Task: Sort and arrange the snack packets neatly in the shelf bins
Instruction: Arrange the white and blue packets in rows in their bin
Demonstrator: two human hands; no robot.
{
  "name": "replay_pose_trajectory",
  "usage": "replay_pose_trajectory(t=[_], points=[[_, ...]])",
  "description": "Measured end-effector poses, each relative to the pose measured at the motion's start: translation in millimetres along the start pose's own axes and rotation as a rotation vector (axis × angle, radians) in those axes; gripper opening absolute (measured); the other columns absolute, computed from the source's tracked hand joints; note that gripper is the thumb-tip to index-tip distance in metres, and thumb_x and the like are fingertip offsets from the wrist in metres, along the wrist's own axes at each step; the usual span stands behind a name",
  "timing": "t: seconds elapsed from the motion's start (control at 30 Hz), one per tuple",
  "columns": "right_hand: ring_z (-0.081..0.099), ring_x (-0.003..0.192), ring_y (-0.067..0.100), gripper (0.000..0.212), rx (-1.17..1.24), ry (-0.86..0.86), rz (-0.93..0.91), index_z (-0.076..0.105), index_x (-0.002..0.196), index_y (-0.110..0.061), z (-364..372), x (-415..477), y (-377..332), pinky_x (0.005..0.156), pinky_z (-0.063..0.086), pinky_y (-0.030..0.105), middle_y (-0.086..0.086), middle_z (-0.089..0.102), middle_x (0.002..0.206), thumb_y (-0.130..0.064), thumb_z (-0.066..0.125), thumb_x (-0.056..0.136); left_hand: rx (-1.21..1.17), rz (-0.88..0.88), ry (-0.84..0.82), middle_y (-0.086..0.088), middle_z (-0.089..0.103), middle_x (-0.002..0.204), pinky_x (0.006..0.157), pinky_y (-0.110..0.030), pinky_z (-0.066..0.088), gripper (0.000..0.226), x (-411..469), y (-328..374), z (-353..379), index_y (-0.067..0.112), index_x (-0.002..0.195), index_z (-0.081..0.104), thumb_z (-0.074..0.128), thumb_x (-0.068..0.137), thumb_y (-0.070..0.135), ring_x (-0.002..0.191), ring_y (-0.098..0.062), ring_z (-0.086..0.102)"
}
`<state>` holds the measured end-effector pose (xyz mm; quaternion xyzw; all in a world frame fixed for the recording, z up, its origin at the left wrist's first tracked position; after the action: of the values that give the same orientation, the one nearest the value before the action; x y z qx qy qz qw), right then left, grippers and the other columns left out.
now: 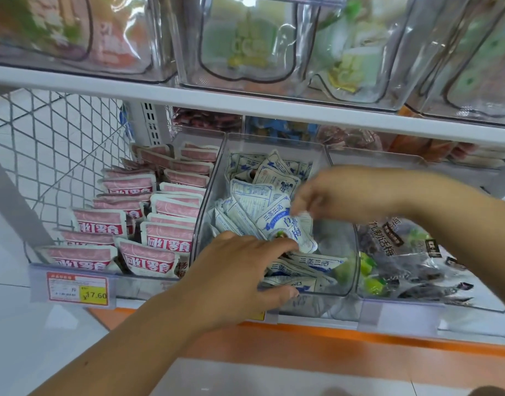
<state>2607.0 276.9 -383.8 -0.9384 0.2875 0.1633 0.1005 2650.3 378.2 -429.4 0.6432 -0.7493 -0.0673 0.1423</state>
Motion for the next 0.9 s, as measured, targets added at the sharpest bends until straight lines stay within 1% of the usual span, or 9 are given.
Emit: replay_pose_trajectory(t=[0.07,0.17,0.3,0.4,0.57,0.63,0.73,0.8,0.9], points=[[0.053,0.11,0.009,0.04,-0.035,0.16,-0.048,0.058,0.124,-0.028,-7,21,-3,0.092,0.041,0.023,-0.01,0.055,0.121,-0.017,0.067,0.087,-0.011,0.006,0.003,0.019,0.054,0.125,0.096,-0.023,0.021,0.056,-2,1,0,0.049,0.139,0.029,0.042,0.088,0.069,0.113,-0.001,0.041],[0.046,0.11,0.017,0.06,-0.127,0.145,-0.05,0.049,0.124,-0.024,20,47,-4,0.092,0.043,0.031,-0.003,0.047,0.12,-0.032,0.081,0.073,-0.014,0.002,-0.016,0.021,0.054,0.127,0.098,-0.024,0.022,0.053,-3,-2,4,0.05,0.138,0.033,0.041,0.089,0.068,0.115,0.0,0.04],[0.049,0.1,0.019,0.049,-0.187,0.215,-0.041,0.056,0.113,-0.022,18,45,3,0.075,0.038,0.029,-0.003,0.046,0.102,-0.041,0.078,0.074,-0.013,-0.016,-0.038,0.021,0.055,0.126,0.092,-0.023,0.022,0.054,-2,-3,3,0.051,0.139,0.032,0.04,0.089,0.069,0.113,0.0,0.04],[0.054,0.08,0.019,0.036,0.108,0.346,-0.011,0.045,0.08,-0.023,-8,14,11,0.064,0.041,0.032,-0.004,0.055,0.084,-0.033,0.079,0.075,-0.026,-0.034,-0.07,0.019,0.054,0.127,0.082,-0.02,0.016,0.059,-1,-4,3,0.05,0.142,0.028,0.042,0.088,0.068,0.112,0.0,0.037],[0.056,0.059,-0.007,0.036,0.566,0.634,0.051,0.053,0.096,-0.027,-45,-63,27,0.053,0.039,0.008,-0.011,0.066,0.08,-0.026,0.081,0.073,-0.153,-0.113,-0.104,0.029,0.045,0.136,0.088,-0.02,0.023,0.073,0,-12,8,0.054,0.143,0.02,0.054,0.08,0.069,0.116,-0.003,0.038],[0.054,0.049,-0.004,0.027,0.662,0.672,0.072,0.059,0.081,-0.02,-44,-82,32,0.047,0.038,0.009,-0.008,0.07,0.068,-0.028,0.081,0.067,-0.228,-0.152,-0.095,0.035,0.046,0.132,0.09,-0.023,0.032,0.077,0,-16,8,0.056,0.14,0.022,0.061,0.075,0.07,0.111,0.0,0.041],[0.055,0.049,-0.003,0.024,0.809,0.738,0.002,0.064,0.083,-0.019,-47,-106,33,0.048,0.043,0.011,-0.011,0.071,0.069,-0.022,0.079,0.064,-0.249,-0.173,-0.099,0.035,0.047,0.131,0.096,-0.026,0.038,0.082,0,-16,8,0.055,0.141,0.022,0.064,0.072,0.07,0.111,-0.001,0.048],[0.055,0.05,-0.002,0.024,0.711,0.7,-0.046,0.062,0.082,-0.025,-44,-112,23,0.048,0.042,0.011,-0.013,0.069,0.067,-0.021,0.081,0.067,-0.244,-0.191,-0.108,0.034,0.047,0.131,0.099,-0.028,0.039,0.084,0,-16,9,0.053,0.143,0.021,0.066,0.073,0.067,0.112,-0.002,0.049],[0.056,0.057,0.003,0.021,0.331,0.569,-0.023,0.058,0.079,-0.026,-17,-97,7,0.047,0.039,0.017,-0.012,0.063,0.07,-0.031,0.078,0.075,-0.261,-0.197,-0.109,0.034,0.047,0.13,0.099,-0.027,0.04,0.087,0,-17,8,0.052,0.144,0.021,0.069,0.073,0.064,0.114,-0.002,0.049]])
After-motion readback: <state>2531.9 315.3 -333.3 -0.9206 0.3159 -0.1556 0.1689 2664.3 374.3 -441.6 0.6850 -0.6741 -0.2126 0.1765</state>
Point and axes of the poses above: each hand's wrist, its own x-axis towards the middle knuckle, its own z-axis out of the palm, y = z × x, the point moved 10 cm from there along x, towards the middle knuckle
